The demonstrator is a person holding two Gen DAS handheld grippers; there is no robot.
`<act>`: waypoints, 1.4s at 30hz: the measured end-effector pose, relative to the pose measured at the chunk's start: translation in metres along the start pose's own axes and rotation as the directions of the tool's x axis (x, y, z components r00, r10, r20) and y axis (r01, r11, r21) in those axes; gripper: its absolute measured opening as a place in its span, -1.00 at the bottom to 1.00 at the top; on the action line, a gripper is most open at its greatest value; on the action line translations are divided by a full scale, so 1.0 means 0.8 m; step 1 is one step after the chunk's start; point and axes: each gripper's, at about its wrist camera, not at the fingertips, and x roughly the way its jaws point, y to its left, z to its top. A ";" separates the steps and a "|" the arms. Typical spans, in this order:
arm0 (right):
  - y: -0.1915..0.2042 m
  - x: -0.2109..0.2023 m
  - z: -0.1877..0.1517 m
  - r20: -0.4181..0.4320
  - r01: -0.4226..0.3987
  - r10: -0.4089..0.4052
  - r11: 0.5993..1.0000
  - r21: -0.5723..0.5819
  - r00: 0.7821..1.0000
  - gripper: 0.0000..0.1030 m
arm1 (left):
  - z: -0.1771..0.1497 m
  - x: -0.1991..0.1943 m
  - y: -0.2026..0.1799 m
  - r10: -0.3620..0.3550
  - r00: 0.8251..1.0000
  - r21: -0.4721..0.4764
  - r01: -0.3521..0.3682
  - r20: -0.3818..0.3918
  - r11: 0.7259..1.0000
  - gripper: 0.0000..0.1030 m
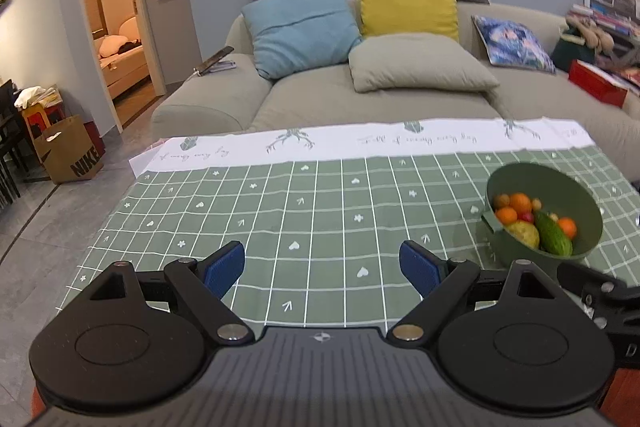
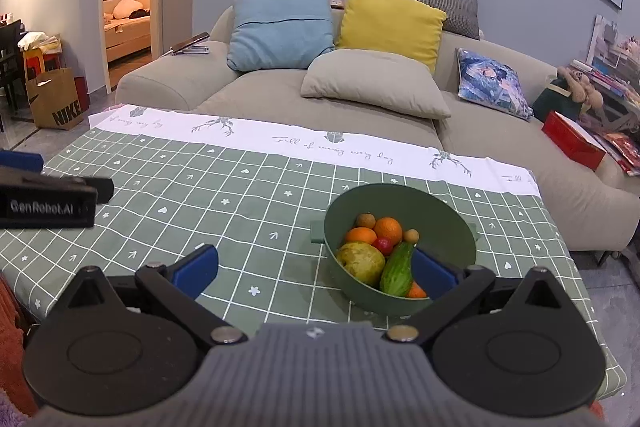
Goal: Organize fruits
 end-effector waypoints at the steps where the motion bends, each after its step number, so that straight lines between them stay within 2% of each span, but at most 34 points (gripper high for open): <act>1: 0.000 0.000 -0.001 0.000 -0.002 0.002 1.000 0.001 1.000 0.91 | -0.001 0.000 -0.001 -0.003 1.000 0.006 0.003 -0.005 1.000 0.98; 14: 0.000 0.003 -0.002 -0.006 -0.003 0.003 1.000 -0.002 1.000 0.91 | -0.002 0.004 0.001 -0.009 0.999 0.012 0.010 -0.036 1.000 0.98; 42: -0.001 0.003 -0.002 -0.005 -0.010 0.010 1.000 -0.008 1.000 0.91 | -0.002 0.006 0.005 -0.002 0.999 0.000 0.002 -0.044 1.000 0.98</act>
